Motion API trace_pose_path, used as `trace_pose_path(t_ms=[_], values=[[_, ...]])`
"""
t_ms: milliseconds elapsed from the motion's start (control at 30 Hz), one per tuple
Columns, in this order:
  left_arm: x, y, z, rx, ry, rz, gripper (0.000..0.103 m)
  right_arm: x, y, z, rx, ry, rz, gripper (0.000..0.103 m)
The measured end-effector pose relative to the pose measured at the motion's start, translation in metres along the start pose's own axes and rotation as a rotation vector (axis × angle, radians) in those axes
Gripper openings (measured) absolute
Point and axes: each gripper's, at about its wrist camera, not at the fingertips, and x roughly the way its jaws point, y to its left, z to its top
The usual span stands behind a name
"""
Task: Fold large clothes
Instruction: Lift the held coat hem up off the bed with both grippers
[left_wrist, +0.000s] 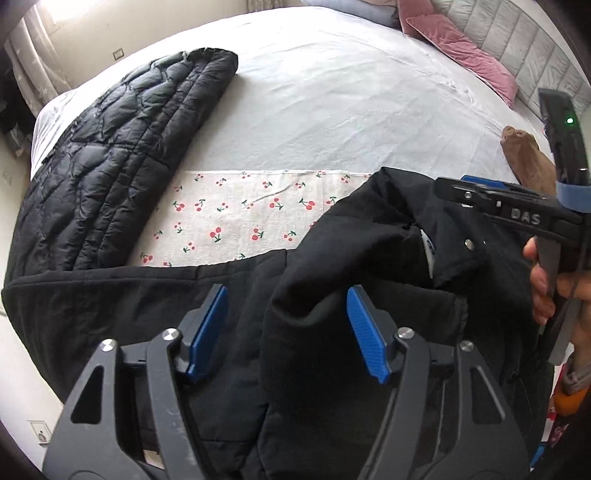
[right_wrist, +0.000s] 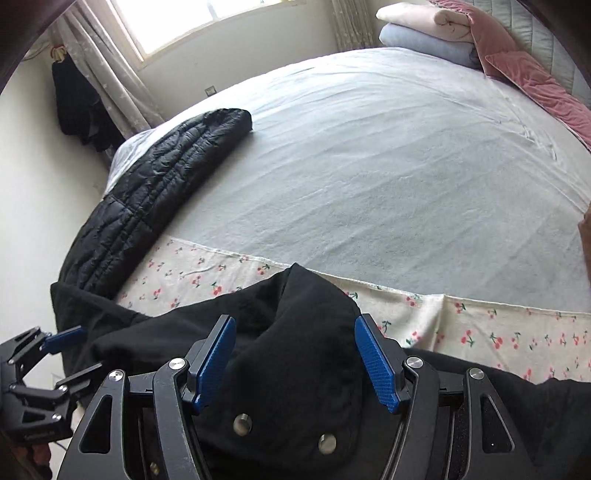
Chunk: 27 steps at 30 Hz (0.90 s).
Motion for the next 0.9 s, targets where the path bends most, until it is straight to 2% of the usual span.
trace_pose_path(t_ms=[67,100,133,167,200,233,267,300,367,433,500,633,700,767,800,900], values=[[0.014,0.011,0.001,-0.054,0.029,-0.074,0.065,0.034,-0.008,0.003,0.042,0.071,-0.018,0.066],[0.02,0.015,0.001,-0.069,0.044,-0.099,0.065,0.045,-0.01,0.001,0.055,0.099,-0.011,0.054],[0.024,0.016,0.0,-0.078,0.057,-0.11,0.065,0.054,-0.011,-0.003,0.056,0.131,-0.014,0.032],[0.025,0.015,-0.002,-0.082,0.065,-0.114,0.065,0.056,-0.009,-0.008,0.024,0.126,-0.077,0.021],[0.027,0.014,-0.001,-0.081,0.067,-0.121,0.065,0.049,-0.01,-0.012,-0.001,0.093,-0.105,0.013],[0.026,0.013,-0.001,-0.082,0.064,-0.124,0.065,0.038,-0.015,-0.015,0.022,0.049,-0.084,0.011],[0.025,0.012,0.0,-0.082,0.056,-0.127,0.065,0.021,-0.024,-0.019,0.058,-0.012,-0.077,0.01],[0.022,0.01,0.002,-0.082,0.046,-0.134,0.065,-0.004,-0.033,-0.025,0.08,-0.103,-0.107,0.01],[0.018,0.001,0.009,-0.084,0.028,-0.154,0.065,-0.047,-0.043,-0.036,0.079,-0.263,-0.227,0.009],[0.015,-0.012,0.017,-0.08,0.013,-0.149,0.065,-0.074,-0.052,-0.044,0.069,-0.343,-0.276,0.009],[0.012,-0.024,0.027,-0.078,-0.003,-0.178,0.065,-0.088,-0.064,-0.048,0.073,-0.342,-0.262,0.009],[-0.008,-0.037,0.049,-0.129,-0.085,-0.34,0.067,-0.107,-0.074,-0.062,0.087,-0.366,-0.195,0.009],[-0.011,-0.044,0.057,-0.119,-0.094,-0.325,0.072,-0.118,-0.073,-0.07,0.07,-0.391,-0.189,0.009],[-0.008,-0.051,0.057,-0.089,-0.065,-0.305,0.072,-0.127,-0.072,-0.077,0.061,-0.412,-0.177,0.009],[-0.004,-0.055,0.055,-0.082,-0.04,-0.318,0.072,-0.131,-0.071,-0.078,0.056,-0.421,-0.172,0.009],[0.007,-0.06,0.044,-0.12,0.012,-0.452,0.072,-0.136,-0.067,-0.082,0.042,-0.428,-0.157,0.009]])
